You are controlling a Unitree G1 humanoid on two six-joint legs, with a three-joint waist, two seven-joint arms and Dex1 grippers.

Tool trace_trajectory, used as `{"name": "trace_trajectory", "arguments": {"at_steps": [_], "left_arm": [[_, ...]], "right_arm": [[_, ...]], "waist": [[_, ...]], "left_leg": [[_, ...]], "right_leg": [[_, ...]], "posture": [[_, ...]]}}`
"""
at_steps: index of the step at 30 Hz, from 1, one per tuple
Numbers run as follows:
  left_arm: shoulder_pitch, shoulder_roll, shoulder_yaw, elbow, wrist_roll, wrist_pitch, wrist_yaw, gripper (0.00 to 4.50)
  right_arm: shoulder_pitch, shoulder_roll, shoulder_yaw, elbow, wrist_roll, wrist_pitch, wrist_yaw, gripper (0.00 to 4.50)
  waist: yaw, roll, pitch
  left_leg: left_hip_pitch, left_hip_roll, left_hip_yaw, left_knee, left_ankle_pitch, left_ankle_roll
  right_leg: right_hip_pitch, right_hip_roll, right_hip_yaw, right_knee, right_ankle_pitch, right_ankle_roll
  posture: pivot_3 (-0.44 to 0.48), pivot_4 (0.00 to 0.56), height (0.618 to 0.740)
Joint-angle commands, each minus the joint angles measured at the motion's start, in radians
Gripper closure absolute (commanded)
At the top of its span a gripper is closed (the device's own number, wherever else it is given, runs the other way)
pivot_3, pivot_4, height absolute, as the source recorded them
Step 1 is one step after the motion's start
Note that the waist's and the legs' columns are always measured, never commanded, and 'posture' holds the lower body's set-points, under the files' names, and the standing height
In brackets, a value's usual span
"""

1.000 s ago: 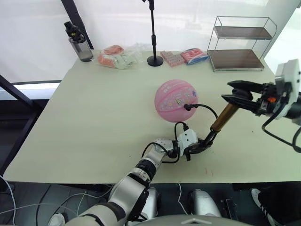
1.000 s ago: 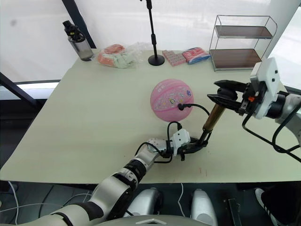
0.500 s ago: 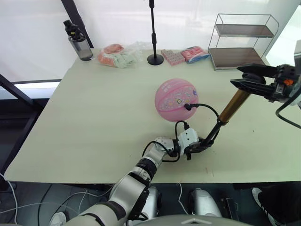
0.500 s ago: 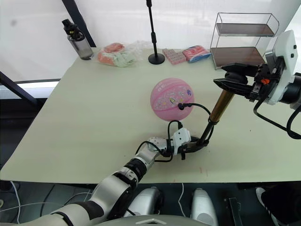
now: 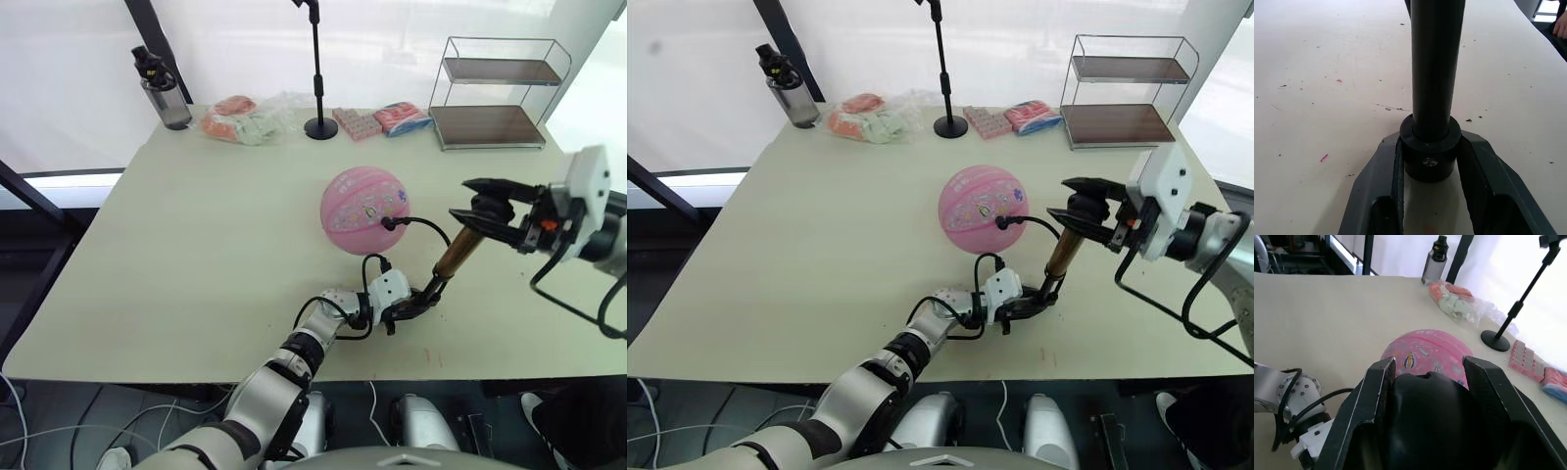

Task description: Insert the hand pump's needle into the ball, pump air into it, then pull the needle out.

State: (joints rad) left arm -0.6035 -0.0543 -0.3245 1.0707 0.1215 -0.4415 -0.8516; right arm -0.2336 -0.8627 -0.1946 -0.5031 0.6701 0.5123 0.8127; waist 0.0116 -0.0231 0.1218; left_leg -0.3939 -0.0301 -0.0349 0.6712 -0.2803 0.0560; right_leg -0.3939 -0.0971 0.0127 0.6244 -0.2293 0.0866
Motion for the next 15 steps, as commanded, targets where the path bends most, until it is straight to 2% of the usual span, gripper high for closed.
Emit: {"name": "trace_trajectory", "arguments": {"at_steps": [1, 6, 15], "left_arm": [[0.043, 0.028, -0.021, 0.067, 0.041, 0.044, -0.014, 3.41], [0.046, 0.029, -0.019, 0.064, 0.041, 0.042, -0.014, 3.41], [0.045, 0.026, -0.016, 0.061, 0.038, 0.041, -0.015, 3.41]], "right_arm": [[0.090, 0.042, 0.103, 0.017, -0.103, -0.036, -0.010, 2.63], [0.175, 0.108, 0.167, 0.066, -0.201, -0.116, -0.031, 2.63], [0.219, 0.201, 0.258, 0.170, -0.338, -0.235, -0.041, 2.63]], "waist": [[0.001, -0.002, -0.002], [0.001, -0.003, -0.004], [0.000, -0.001, -0.005]], "left_leg": [[0.000, 0.000, 0.000, 0.000, 0.000, 0.000], [0.001, 0.000, 0.000, 0.000, 0.000, 0.000], [0.002, 0.000, 0.000, -0.001, 0.000, 0.000]], "right_leg": [[0.000, 0.000, 0.000, 0.000, 0.000, 0.000], [0.000, 0.000, 0.000, 0.000, 0.000, 0.000], [0.000, 0.002, 0.000, 0.000, 0.000, 0.000]], "posture": [[0.000, 0.150, 0.740], [0.000, 0.150, 0.740], [0.000, 0.150, 0.740]]}}
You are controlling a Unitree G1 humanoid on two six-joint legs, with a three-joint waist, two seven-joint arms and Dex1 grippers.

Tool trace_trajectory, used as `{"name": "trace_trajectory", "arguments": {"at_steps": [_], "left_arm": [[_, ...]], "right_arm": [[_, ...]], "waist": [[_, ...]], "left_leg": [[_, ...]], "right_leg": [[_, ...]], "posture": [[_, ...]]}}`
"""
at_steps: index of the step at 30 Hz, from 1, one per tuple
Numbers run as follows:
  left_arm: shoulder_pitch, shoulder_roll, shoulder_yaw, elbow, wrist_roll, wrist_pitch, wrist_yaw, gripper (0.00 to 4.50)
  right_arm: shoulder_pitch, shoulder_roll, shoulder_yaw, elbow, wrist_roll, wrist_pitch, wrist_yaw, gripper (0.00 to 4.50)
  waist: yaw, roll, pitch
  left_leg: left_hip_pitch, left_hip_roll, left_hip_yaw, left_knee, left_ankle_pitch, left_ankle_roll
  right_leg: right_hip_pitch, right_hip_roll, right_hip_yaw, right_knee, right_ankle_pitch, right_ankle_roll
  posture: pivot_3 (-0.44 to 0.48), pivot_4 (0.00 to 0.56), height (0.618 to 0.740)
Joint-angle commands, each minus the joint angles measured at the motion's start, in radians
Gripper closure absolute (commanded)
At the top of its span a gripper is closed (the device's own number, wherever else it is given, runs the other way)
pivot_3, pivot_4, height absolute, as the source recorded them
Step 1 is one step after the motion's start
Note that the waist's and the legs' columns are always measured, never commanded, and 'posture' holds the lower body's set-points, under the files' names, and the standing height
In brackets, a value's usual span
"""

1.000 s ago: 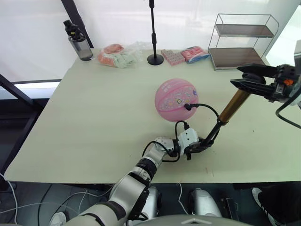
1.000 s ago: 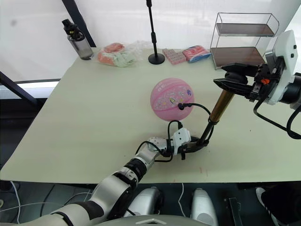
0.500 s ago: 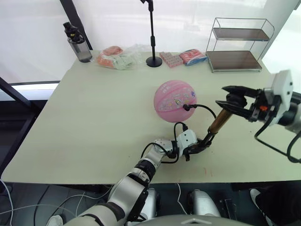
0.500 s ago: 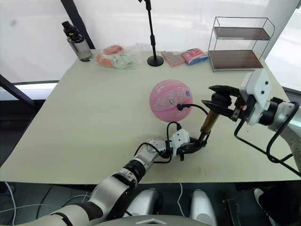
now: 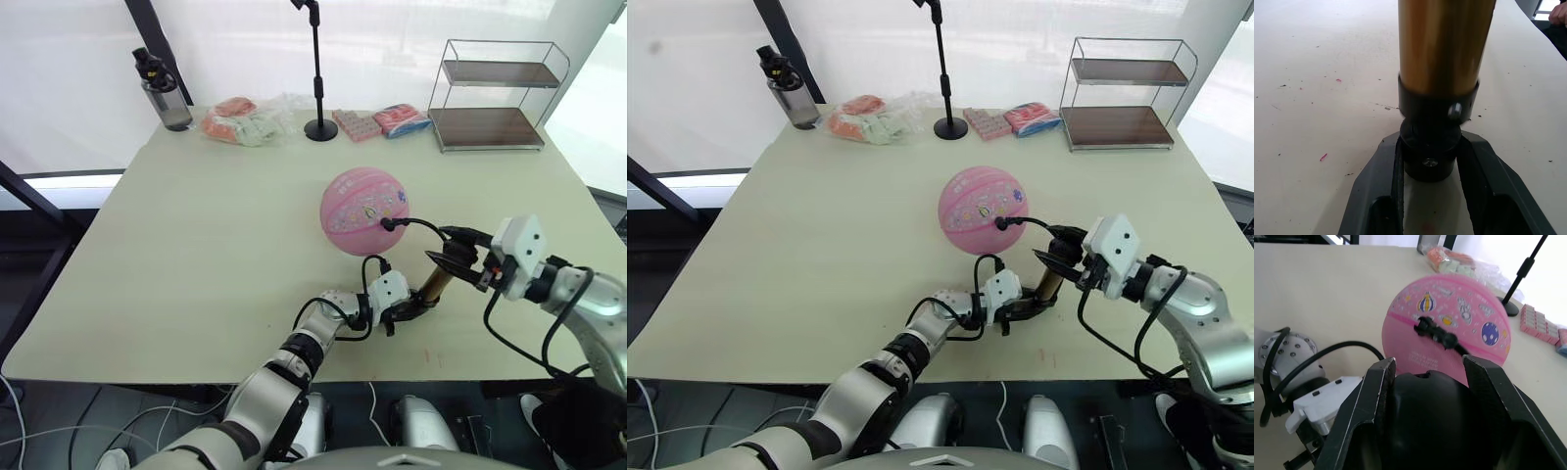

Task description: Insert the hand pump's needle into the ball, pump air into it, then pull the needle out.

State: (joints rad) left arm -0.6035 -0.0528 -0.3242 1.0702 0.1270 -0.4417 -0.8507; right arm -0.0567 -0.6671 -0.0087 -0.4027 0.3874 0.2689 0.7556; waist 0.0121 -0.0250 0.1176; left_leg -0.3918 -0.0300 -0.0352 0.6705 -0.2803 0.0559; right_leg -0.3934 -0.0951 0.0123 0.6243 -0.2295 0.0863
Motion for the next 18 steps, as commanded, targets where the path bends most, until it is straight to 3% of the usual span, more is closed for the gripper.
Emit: {"name": "trace_trajectory", "arguments": {"at_steps": [1, 12, 14, 15, 18], "left_arm": [[0.045, 0.025, -0.017, 0.061, 0.033, 0.041, -0.016, 3.41], [0.036, 0.021, -0.002, 0.060, 0.022, 0.039, 0.000, 3.41], [0.031, 0.017, 0.003, 0.059, 0.015, 0.039, -0.002, 2.40], [0.030, 0.016, 0.005, 0.058, 0.013, 0.039, -0.003, 2.25], [0.027, 0.014, 0.008, 0.058, 0.011, 0.037, -0.002, 0.73]], "right_arm": [[0.042, 0.007, 0.079, 0.080, -0.069, 0.000, 0.018, 2.63], [0.033, 0.021, 0.063, 0.084, -0.059, -0.003, 0.022, 2.63], [0.030, 0.022, 0.062, 0.084, -0.059, -0.002, 0.022, 2.63], [0.030, 0.022, 0.062, 0.083, -0.058, -0.001, 0.022, 2.63], [0.030, 0.021, 0.062, 0.080, -0.057, 0.000, 0.022, 2.63]], "waist": [[0.000, 0.000, -0.001], [0.000, 0.000, 0.000], [0.000, 0.000, 0.000], [0.000, 0.000, 0.000], [0.000, 0.000, 0.000]], "left_leg": [[0.000, 0.000, 0.000, 0.000, 0.000, 0.000], [0.010, 0.001, 0.000, -0.002, 0.000, 0.000], [0.010, 0.001, -0.001, -0.002, 0.000, 0.000], [0.010, 0.001, 0.000, -0.002, 0.000, 0.000], [0.011, 0.001, 0.000, -0.001, 0.000, 0.000]], "right_leg": [[0.000, 0.000, 0.000, 0.000, 0.000, 0.000], [0.009, 0.002, -0.001, 0.000, -0.001, -0.002], [0.009, 0.002, -0.001, 0.000, -0.001, -0.002], [0.009, 0.002, -0.001, 0.000, -0.001, -0.002], [0.010, 0.002, -0.001, 0.000, -0.001, -0.002]], "posture": [[0.000, 0.150, 0.740], [0.000, 0.150, 0.740], [0.000, 0.150, 0.740], [0.000, 0.150, 0.740], [0.000, 0.150, 0.740]]}}
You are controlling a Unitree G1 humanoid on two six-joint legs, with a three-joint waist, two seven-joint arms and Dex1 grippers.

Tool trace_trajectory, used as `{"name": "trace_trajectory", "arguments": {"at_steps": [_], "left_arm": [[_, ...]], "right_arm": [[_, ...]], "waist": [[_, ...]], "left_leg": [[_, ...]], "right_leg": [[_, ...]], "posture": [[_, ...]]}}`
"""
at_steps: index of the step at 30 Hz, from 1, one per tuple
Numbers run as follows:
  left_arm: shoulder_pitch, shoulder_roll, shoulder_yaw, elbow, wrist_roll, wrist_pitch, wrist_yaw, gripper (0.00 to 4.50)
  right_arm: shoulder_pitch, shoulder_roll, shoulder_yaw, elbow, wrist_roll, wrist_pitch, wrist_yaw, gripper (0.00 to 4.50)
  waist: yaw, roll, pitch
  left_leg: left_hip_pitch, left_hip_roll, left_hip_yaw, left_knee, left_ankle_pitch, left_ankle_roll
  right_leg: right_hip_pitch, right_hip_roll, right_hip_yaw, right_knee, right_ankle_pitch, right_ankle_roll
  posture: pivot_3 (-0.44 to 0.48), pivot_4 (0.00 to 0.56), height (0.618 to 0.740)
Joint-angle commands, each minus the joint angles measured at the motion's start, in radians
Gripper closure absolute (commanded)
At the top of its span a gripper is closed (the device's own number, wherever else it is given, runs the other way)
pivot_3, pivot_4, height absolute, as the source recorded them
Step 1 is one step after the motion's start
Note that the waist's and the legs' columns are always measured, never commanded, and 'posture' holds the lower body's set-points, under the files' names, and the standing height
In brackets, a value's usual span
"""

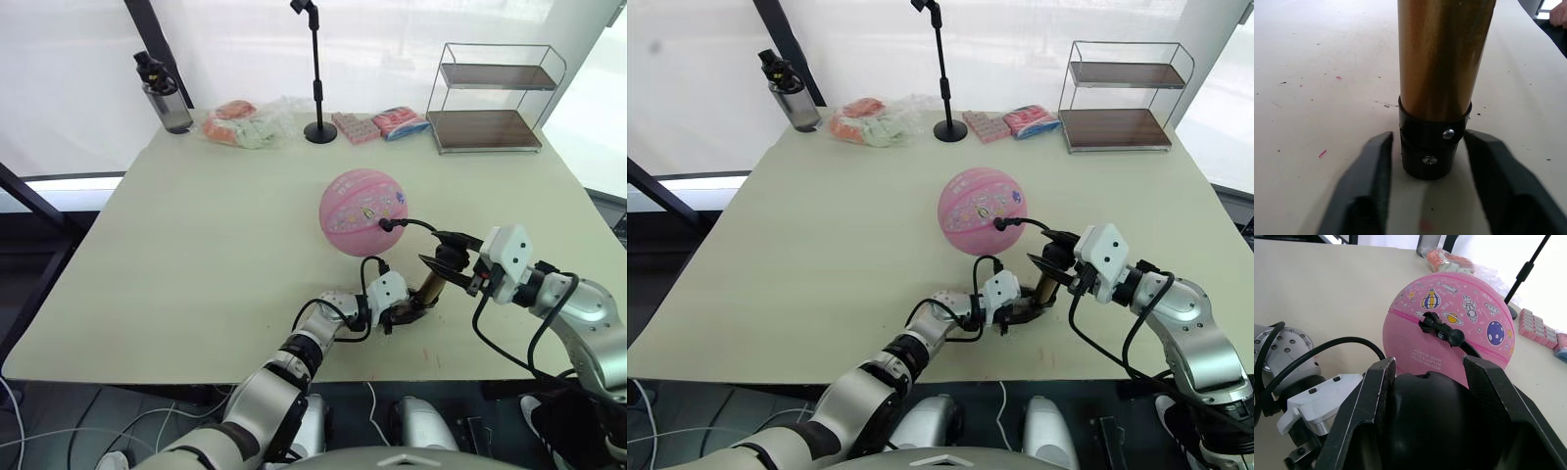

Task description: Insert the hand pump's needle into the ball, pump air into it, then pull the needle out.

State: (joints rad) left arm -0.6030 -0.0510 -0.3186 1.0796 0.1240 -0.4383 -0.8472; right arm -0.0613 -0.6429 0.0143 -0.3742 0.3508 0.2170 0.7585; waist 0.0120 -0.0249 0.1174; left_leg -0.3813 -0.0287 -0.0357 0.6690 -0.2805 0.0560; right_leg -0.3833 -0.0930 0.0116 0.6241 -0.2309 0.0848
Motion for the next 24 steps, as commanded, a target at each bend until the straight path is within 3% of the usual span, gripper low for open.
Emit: {"name": "trace_trajectory", "arguments": {"at_steps": [1, 2, 12, 17, 24], "left_arm": [[0.026, 0.013, 0.001, 0.048, 0.016, 0.031, -0.004, 0.31], [0.025, 0.013, 0.002, 0.045, 0.015, 0.030, -0.007, 0.12], [0.060, 0.040, 0.012, -0.114, -0.031, -0.017, -0.073, 0.12], [0.127, 0.116, 0.022, -0.386, -0.103, 0.045, -0.157, 0.12], [0.216, 0.270, 0.066, -0.802, -0.277, 0.264, -0.276, 0.12]], "right_arm": [[0.034, -0.003, 0.039, 0.051, -0.021, 0.052, 0.019, 2.63], [0.033, -0.004, 0.038, 0.051, -0.021, 0.051, 0.019, 2.63], [-0.014, -0.022, -0.005, 0.029, -0.004, 0.065, 0.019, 2.63], [-0.042, -0.029, -0.036, 0.007, 0.012, 0.078, 0.022, 2.63], [-0.068, -0.060, -0.063, -0.017, 0.024, 0.081, 0.046, 2.63]], "waist": [[0.000, 0.000, 0.000], [0.000, 0.000, 0.000], [0.000, 0.004, 0.005], [0.001, 0.009, 0.013], [0.002, 0.013, 0.018]], "left_leg": [[0.001, 0.000, 0.000, 0.000, 0.000, 0.000], [0.001, 0.000, 0.000, 0.000, 0.000, 0.000], [0.000, 0.000, 0.000, 0.000, 0.000, 0.000], [-0.003, 0.000, 0.000, 0.000, 0.000, 0.000], [-0.016, -0.002, 0.000, 0.002, 0.000, -0.001]], "right_leg": [[0.001, 0.000, 0.000, 0.000, 0.000, 0.000], [0.001, 0.000, 0.000, 0.000, 0.000, 0.000], [0.001, 0.000, 0.000, 0.000, 0.000, 0.000], [-0.002, -0.001, 0.001, 0.000, 0.000, 0.000], [-0.013, -0.008, 0.001, 0.000, 0.001, 0.000]], "posture": [[0.000, 0.150, 0.740], [0.000, 0.150, 0.740], [0.000, 0.150, 0.740], [0.000, 0.150, 0.740], [0.000, 0.150, 0.740]]}}
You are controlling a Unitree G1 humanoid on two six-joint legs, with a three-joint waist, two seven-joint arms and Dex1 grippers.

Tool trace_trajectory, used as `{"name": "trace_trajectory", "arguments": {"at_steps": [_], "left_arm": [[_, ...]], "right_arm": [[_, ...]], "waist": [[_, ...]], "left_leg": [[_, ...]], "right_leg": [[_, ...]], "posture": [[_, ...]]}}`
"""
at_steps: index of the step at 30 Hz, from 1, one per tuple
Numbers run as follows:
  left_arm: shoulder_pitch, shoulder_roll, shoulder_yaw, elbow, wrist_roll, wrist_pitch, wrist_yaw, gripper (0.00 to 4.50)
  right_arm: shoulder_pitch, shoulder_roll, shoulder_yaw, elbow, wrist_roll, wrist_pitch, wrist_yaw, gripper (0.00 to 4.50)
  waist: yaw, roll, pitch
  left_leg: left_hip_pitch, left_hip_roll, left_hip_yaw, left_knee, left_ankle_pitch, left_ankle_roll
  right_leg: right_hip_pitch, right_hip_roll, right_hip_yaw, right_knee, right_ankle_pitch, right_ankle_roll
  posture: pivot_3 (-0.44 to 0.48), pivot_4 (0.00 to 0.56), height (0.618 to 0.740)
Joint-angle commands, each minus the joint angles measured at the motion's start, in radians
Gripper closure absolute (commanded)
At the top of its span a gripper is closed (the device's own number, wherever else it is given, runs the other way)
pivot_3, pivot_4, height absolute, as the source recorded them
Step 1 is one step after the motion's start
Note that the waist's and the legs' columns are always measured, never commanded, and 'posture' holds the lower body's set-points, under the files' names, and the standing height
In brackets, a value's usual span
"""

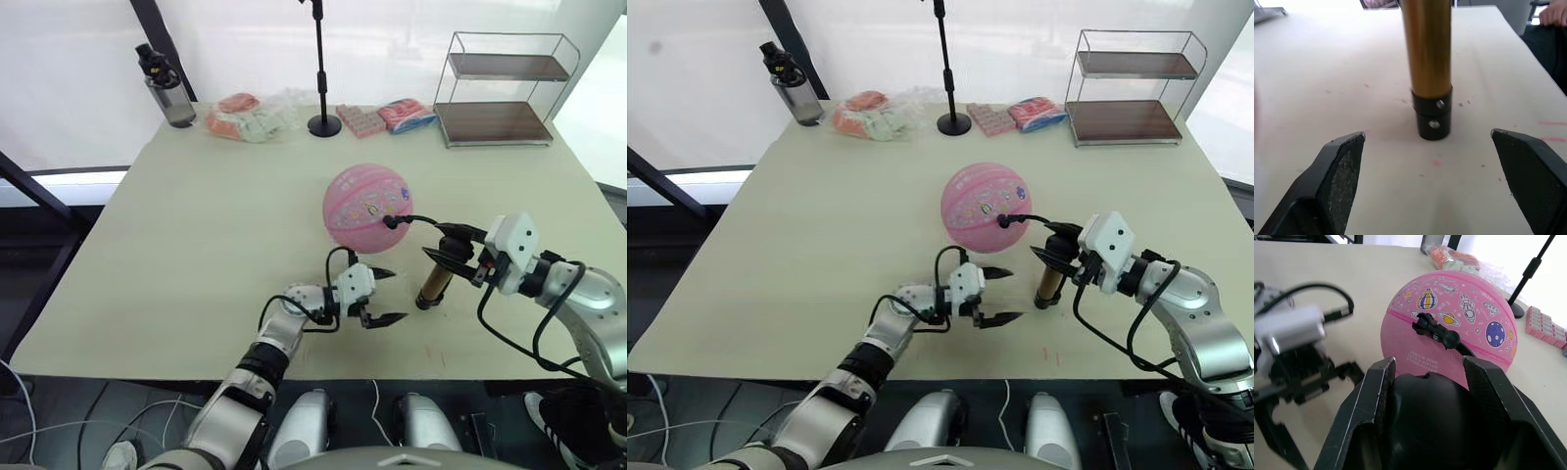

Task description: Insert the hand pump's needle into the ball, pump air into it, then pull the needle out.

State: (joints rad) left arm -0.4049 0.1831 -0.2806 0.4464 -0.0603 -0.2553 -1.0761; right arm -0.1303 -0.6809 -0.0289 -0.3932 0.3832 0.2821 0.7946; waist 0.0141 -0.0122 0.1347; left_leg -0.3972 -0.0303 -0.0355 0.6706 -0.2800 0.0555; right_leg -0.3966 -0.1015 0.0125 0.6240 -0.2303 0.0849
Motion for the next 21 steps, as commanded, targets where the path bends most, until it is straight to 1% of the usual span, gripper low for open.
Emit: {"name": "trace_trajectory", "arguments": {"at_steps": [1, 4, 7, 10, 13, 14, 16, 18, 21], "left_arm": [[0.027, 0.064, 0.042, -0.228, -0.129, 0.120, -0.064, 0.12], [0.054, 0.169, 0.085, -0.372, -0.243, 0.247, -0.135, 0.12], [0.070, 0.266, 0.131, -0.446, -0.296, 0.295, -0.177, 0.12], [0.083, 0.342, 0.179, -0.503, -0.351, 0.336, -0.201, 0.12], [0.093, 0.371, 0.190, -0.526, -0.365, 0.347, -0.204, 0.12], [0.097, 0.376, 0.191, -0.530, -0.366, 0.346, -0.202, 0.12], [0.101, 0.378, 0.190, -0.532, -0.364, 0.344, -0.198, 0.12], [0.103, 0.375, 0.188, -0.536, -0.362, 0.344, -0.193, 0.12], [0.105, 0.363, 0.183, -0.552, -0.365, 0.349, -0.178, 0.12]], "right_arm": [[-0.003, -0.030, -0.024, 0.001, -0.008, 0.013, 0.016, 2.63], [-0.012, -0.062, -0.033, 0.014, -0.029, -0.009, 0.034, 2.63], [-0.021, -0.098, -0.042, 0.044, -0.054, -0.048, 0.057, 2.63], [-0.067, -0.148, -0.067, 0.107, -0.075, -0.103, 0.087, 2.63], [-0.105, -0.189, -0.087, 0.184, -0.099, -0.171, 0.117, 2.63], [-0.122, -0.204, -0.092, 0.215, -0.113, -0.201, 0.122, 2.63], [-0.151, -0.233, -0.091, 0.266, -0.147, -0.262, 0.138, 2.63], [-0.186, -0.241, -0.091, 0.312, -0.170, -0.316, 0.138, 2.63], [-0.218, -0.288, -0.035, 0.415, -0.334, -0.524, 0.125, 2.63]], "waist": [[0.000, 0.001, 0.001], [0.000, 0.006, 0.007], [0.000, 0.008, 0.009], [0.001, 0.008, 0.012], [0.003, 0.008, 0.016], [0.003, 0.008, 0.016], [0.000, 0.009, 0.022], [-0.002, 0.009, 0.025], [-0.003, 0.011, 0.027]], "left_leg": [[0.000, 0.000, 0.000, 0.000, 0.000, 0.000], [0.000, 0.000, 0.000, -0.001, 0.000, 0.000], [0.000, -0.001, 0.000, 0.000, 0.000, 0.000], [0.000, -0.001, 0.000, 0.001, 0.000, 0.000], [0.000, -0.002, 0.001, 0.001, 0.001, 0.000], [0.000, -0.002, 0.001, 0.001, 0.001, 0.000], [0.000, -0.002, 0.001, 0.001, 0.001, -0.001], [-0.001, -0.002, 0.001, 0.000, 0.003, -0.005], [-0.001, -0.001, 0.002, -0.001, 0.004, -0.006]], "right_leg": [[0.000, 0.000, 0.000, 0.000, 0.000, 0.000], [0.000, -0.001, -0.001, -0.001, 0.000, 0.000], [0.000, 0.002, -0.001, 0.000, 0.000, -0.001], [0.000, 0.003, -0.001, 0.000, -0.001, -0.002], [0.000, 0.003, -0.001, 0.000, -0.002, -0.002], [0.000, 0.003, -0.001, 0.000, 0.000, 0.000], [0.000, 0.004, -0.001, 0.000, 0.000, 0.001], [0.000, 0.005, -0.001, -0.001, 0.000, 0.001], [-0.002, 0.006, 0.000, 0.000, 0.000, 0.001]], "posture": [[0.000, 0.150, 0.740], [0.000, 0.150, 0.740], [0.000, 0.150, 0.740], [0.000, 0.150, 0.740], [0.000, 0.150, 0.740], [0.000, 0.150, 0.740], [0.000, 0.150, 0.740], [0.000, 0.150, 0.740], [0.000, 0.150, 0.740]]}}
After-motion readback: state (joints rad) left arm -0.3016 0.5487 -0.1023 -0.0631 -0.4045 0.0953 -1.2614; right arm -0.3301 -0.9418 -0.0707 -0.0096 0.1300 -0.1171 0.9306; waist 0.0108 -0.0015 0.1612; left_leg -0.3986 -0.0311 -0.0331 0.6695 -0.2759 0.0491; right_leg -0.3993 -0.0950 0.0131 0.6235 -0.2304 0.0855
